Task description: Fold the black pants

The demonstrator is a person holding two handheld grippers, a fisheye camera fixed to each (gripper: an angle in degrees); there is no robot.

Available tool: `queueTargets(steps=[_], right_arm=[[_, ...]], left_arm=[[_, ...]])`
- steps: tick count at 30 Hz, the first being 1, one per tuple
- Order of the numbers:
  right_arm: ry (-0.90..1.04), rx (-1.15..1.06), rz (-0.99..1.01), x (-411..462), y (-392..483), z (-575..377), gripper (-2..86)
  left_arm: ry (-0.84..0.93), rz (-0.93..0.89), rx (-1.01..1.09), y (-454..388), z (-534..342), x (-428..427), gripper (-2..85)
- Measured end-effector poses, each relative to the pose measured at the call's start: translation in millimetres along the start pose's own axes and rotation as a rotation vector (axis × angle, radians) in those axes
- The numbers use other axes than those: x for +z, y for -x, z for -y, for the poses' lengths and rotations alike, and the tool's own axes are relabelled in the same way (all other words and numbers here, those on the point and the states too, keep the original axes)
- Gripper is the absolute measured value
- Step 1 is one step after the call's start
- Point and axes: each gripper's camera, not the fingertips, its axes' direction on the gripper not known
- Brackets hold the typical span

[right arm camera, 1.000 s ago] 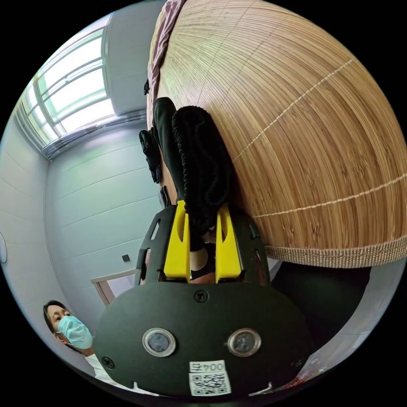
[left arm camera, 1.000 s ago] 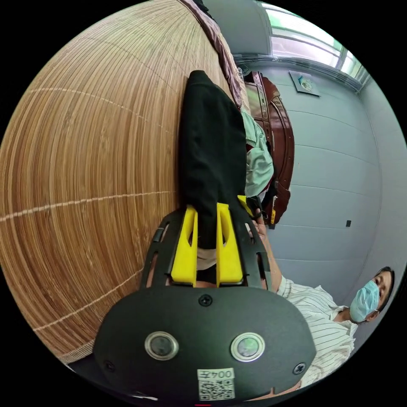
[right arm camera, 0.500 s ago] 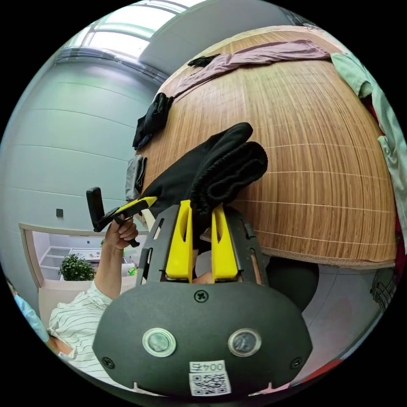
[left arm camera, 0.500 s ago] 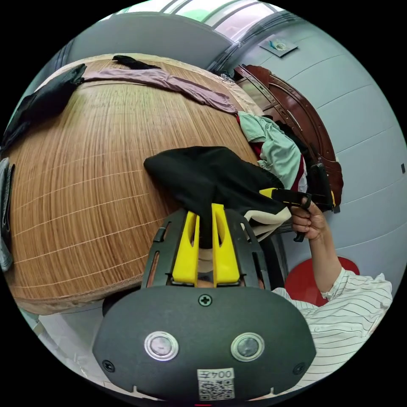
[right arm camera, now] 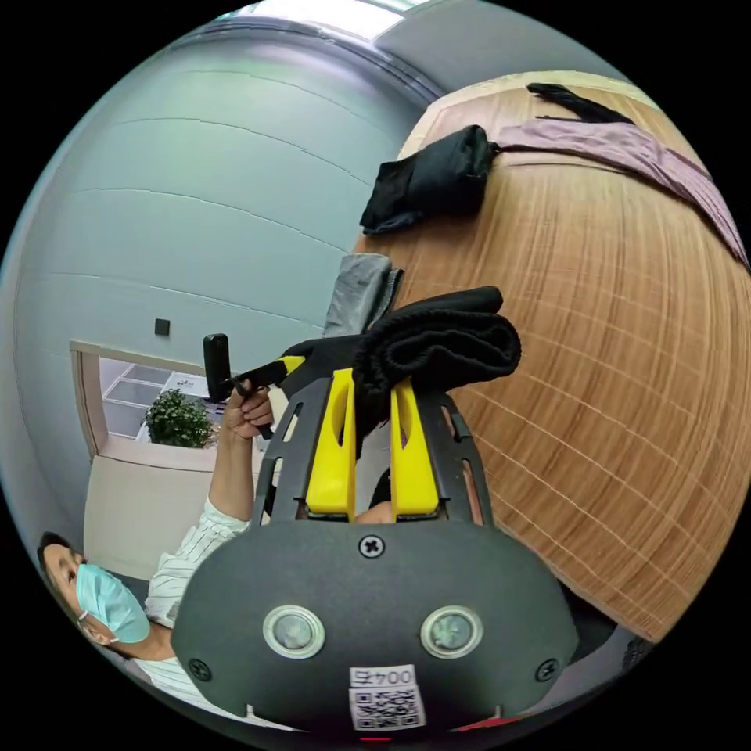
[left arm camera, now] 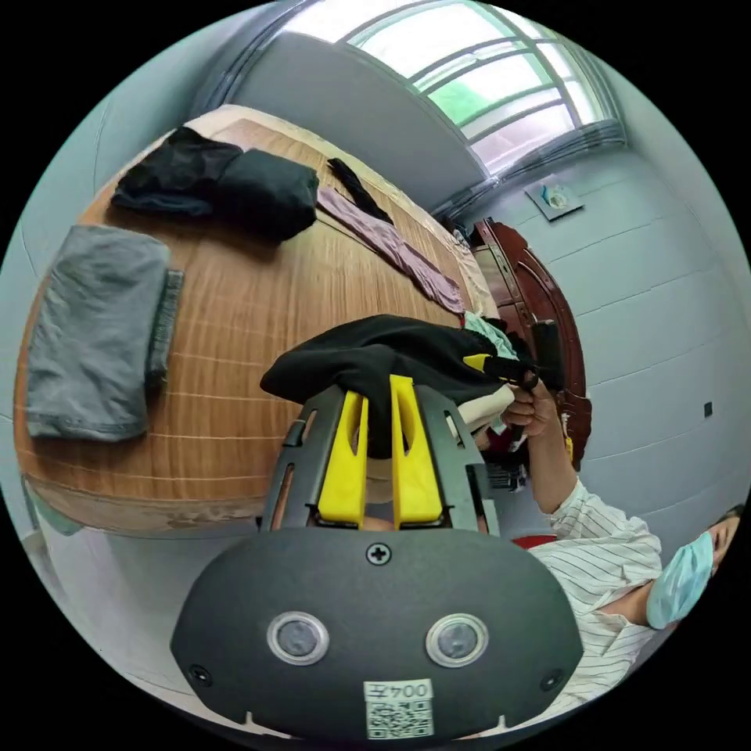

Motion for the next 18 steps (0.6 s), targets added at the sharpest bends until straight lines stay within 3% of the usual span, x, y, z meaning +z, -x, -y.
queueTargets(steps=[4,8,11,15,18], right_arm=[[-0.134,-0.148,0.046,36.4,57.2,71.1,7.5],[-0.305,-0.248,0.131,105.1,78.0,111.2,7.6],[-0.299,-0.245,0.104,193.5,61.6,128.4,7.6],[-0.019,-0.053,0.004,348.9,-4.4,129.5,7.8],[-0.024,0.021,0.078,375.3,-33.4,114.2,7.8]], left_arm=[[-0.14,0.209,0.146,27.1,37.8,-91.2,6.0],[-0.165,0.304,0.189,84.6,48.4,-118.0,5.9],[-0.115,0.382,0.045,172.3,42.7,-93.8,5.5],[0.09,0.477,-0.335,302.9,-5.4,-2.6,3.6],[0.012,0.46,-0.347,319.8,-27.6,15.0,2.7]])
